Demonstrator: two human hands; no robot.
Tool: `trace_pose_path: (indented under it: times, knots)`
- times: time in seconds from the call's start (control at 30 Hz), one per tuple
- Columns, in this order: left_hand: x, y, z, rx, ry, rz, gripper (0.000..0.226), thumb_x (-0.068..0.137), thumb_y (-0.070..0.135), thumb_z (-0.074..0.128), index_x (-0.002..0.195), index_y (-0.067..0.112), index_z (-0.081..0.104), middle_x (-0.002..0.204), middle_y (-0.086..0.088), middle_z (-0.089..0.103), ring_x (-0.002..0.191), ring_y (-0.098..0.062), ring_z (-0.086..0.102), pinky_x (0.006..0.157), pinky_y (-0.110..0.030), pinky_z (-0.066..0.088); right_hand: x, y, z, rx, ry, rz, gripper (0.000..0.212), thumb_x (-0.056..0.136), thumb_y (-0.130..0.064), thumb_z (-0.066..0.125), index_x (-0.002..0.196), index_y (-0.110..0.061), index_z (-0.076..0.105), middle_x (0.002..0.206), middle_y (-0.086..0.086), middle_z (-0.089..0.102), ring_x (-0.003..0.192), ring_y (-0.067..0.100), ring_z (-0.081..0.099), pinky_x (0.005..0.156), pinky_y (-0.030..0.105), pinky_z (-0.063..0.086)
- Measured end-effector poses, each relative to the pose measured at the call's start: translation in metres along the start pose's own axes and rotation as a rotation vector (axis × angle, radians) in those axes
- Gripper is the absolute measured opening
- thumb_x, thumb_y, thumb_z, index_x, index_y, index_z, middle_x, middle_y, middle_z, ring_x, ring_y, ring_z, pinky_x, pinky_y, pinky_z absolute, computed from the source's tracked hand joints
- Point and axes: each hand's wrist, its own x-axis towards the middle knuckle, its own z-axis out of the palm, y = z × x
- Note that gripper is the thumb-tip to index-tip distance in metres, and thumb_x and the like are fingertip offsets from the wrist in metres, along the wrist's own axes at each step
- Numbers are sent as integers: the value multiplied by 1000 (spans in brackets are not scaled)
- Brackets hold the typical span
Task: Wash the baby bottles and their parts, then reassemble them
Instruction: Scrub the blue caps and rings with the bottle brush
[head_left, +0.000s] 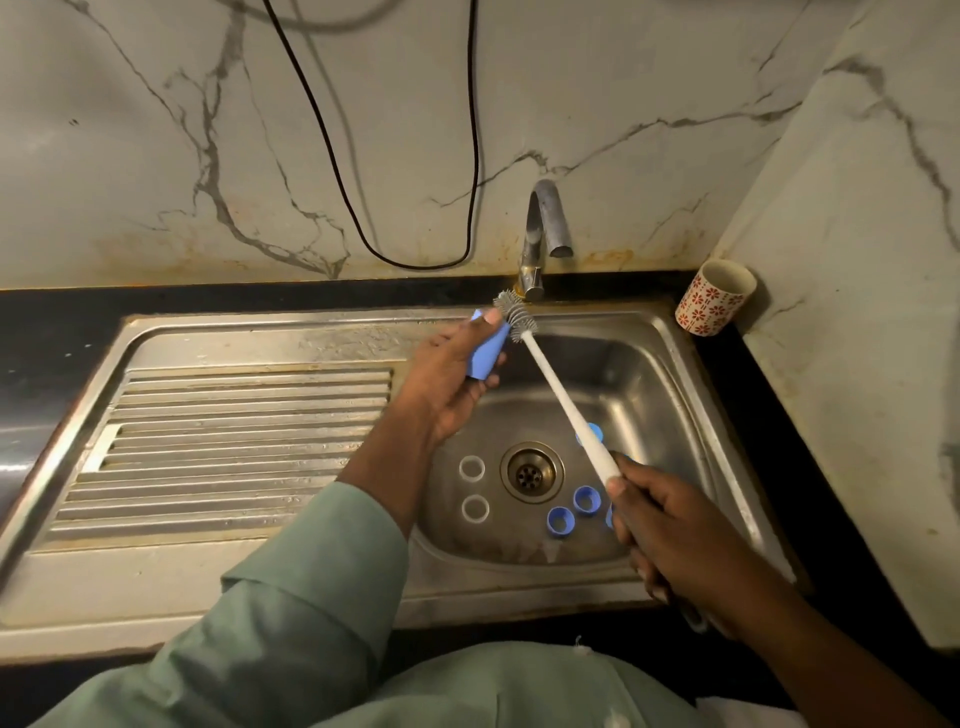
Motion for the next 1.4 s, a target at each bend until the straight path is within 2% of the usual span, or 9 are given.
trace_pose_path:
  times: [0.27, 0.47, 0.6, 0.7, 0.77, 0.9, 1.07, 1.23, 1.4]
  knots:
    - [8, 30, -22, 512, -113, -89, 45, 77, 45, 77, 104, 9, 72, 89, -6, 76, 69, -12, 64, 55, -21, 52, 5, 1, -21, -269, -6, -62, 34, 99, -25, 49, 132, -29, 56, 54, -8, 52, 38, -1, 42, 41, 12, 34]
    - [9, 32, -18, 625, -210, -103, 40, 73, 48, 75, 92, 12, 76, 87, -7, 75, 66, -12, 62, 53, -20, 51, 15, 2, -26, -337, 10, -100, 36, 99, -25, 49, 134, -27, 55, 54, -7, 50, 39, -2, 43, 45, 13, 33]
    - [11, 17, -14, 441, -28, -61, 42, 77, 46, 77, 99, 11, 74, 94, -8, 74, 80, -17, 64, 67, -27, 54, 13, 10, -27, -309, -9, -93, 35, 98, -26, 50, 132, -30, 57, 51, -10, 51, 38, -1, 42, 41, 12, 32]
    - [8, 7, -8, 560, -186, -138, 57, 62, 54, 80, 99, 11, 77, 93, -12, 74, 71, -15, 63, 60, -25, 53, 20, 13, -29, -284, 6, -57, 35, 99, -27, 49, 133, -30, 56, 55, -9, 52, 38, -1, 42, 42, 13, 32]
    - [9, 1, -1, 489, -86, -97, 51, 68, 50, 81, 101, 12, 76, 98, -13, 74, 72, -16, 63, 57, -25, 53, 24, 15, -32, -304, 11, -53, 36, 99, -28, 49, 134, -29, 55, 57, -8, 50, 38, -2, 42, 41, 12, 31]
    - [16, -14, 3, -110, 196, -26, 47, 88, 42, 73, 117, 6, 65, 101, -15, 71, 79, -21, 69, 69, -34, 58, 16, 19, -27, -262, -69, -74, 35, 97, -31, 50, 132, -31, 56, 53, -16, 56, 40, -3, 46, 41, 9, 32]
    - [14, -23, 22, -115, 341, 2, 59, 92, 64, 55, 117, 12, 59, 95, -11, 65, 67, -15, 65, 48, -26, 51, 29, 21, -14, -207, -3, -51, 37, 98, -34, 48, 134, -32, 53, 59, -17, 56, 45, -9, 50, 43, 9, 35]
    - [4, -37, 49, 32, 421, 167, 59, 69, 64, 69, 104, 19, 57, 106, -9, 65, 97, -25, 67, 78, -40, 63, 30, 24, -5, -124, -2, -3, 35, 100, -30, 47, 133, -23, 56, 56, -14, 56, 42, -6, 49, 45, 12, 35]
    - [16, -37, 44, 6, 597, 183, 29, 95, 45, 62, 92, 16, 64, 95, -8, 66, 94, -27, 67, 81, -39, 59, 21, 39, -18, -220, -44, -25, 35, 99, -29, 48, 134, -27, 55, 54, -24, 56, 46, -6, 49, 47, 11, 36]
